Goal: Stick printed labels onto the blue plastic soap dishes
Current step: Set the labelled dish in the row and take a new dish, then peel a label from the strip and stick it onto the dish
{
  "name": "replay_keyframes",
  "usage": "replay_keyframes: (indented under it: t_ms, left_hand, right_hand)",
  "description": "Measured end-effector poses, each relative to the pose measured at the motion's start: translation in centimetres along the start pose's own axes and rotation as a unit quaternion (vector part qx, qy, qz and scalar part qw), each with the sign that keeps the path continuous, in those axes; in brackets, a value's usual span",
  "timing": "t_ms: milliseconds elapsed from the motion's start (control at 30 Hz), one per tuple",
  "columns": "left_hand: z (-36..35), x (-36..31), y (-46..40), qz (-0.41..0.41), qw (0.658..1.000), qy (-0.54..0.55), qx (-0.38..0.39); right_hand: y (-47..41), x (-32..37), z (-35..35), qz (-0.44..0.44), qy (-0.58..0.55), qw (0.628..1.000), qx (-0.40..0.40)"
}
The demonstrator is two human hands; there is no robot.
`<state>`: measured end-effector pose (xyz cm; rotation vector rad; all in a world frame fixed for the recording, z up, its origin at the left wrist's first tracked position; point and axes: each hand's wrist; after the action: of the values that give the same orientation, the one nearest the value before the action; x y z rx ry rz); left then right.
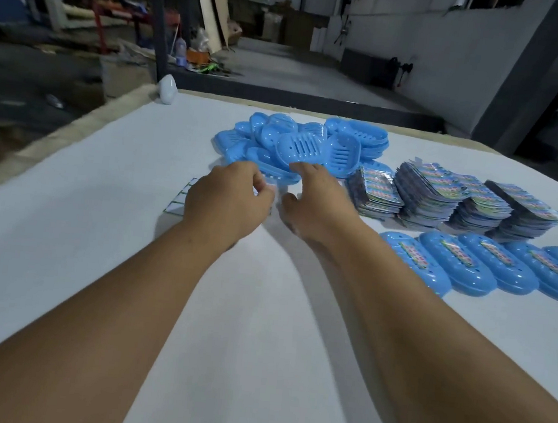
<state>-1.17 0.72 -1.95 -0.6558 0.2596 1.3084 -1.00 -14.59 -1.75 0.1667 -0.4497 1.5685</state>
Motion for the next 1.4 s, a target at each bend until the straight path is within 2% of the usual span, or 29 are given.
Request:
replay_keyframes:
  t_ms: [167,400,600,767,833,933,1067,1167,1267,1400]
  left_hand:
    - [0.2,0.0,-0.2,0.012,1.000,-0.004,-0.007]
    - [0.2,0.1,-0.2,-0.001,1.000,-0.021,-0.019]
    - [0.1,0.5,-0.4,-0.081,0.995,-0.037,-0.036]
    - [0.6,-0.3,0.1,-0.181,0.982,-0.050,-0.036]
    - [0.8,-0.7,0.4,-0.215,0.976,-0.031,-0.019]
    - [0.6,-1.0,0.6,-0.254,0.967,-0.002,0.017]
    - [0.2,-1.1,0.7,-0.243,0.965,0.034,0.090]
    - [0.1,-0.9,0.6,-0.209,0.968,0.053,0.125]
    - [0.2,-0.4,0.5,-0.173,0.971,0.046,0.156]
    - [0.1,0.0,0.5,-0.140,0.971,0.004,0.196]
  right_hand:
    - [-1.4,-0.5,-1.0,0.009,-0.025,1.000,-0.004]
    - [-1.0,-0.6,-0.8,0.030,-0.005,0.999,-0.041]
    - [-0.2,-0.6,1.1,0.051,-0.066,0.991,-0.101]
    - [0.4,-0.7,2.7,0.048,-0.199,0.968,-0.144]
    - [0.3,-1.0,3.2,0.018,-0.233,0.965,-0.121]
    - [0.2,-1.5,3.8,-0.028,-0.258,0.965,-0.040]
    - [0.4,-2.1,4.0,-0.047,-0.216,0.973,0.065]
    - [0.5,-2.4,3.7,-0.047,-0.199,0.977,0.061]
    - [0.6,-2.7,3.2,-0.030,-0.134,0.989,0.057]
    - [0.8,-3.1,3.3,0.004,-0.095,0.989,0.111]
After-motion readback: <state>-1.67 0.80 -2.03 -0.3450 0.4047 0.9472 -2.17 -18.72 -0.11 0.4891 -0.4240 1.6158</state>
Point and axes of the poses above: each hand's wrist, its own y-axis away from the middle knuckle, its own z-axis out of the back of the hand, x = y × z, and after that the axes turned 7 degrees about x, right-handed
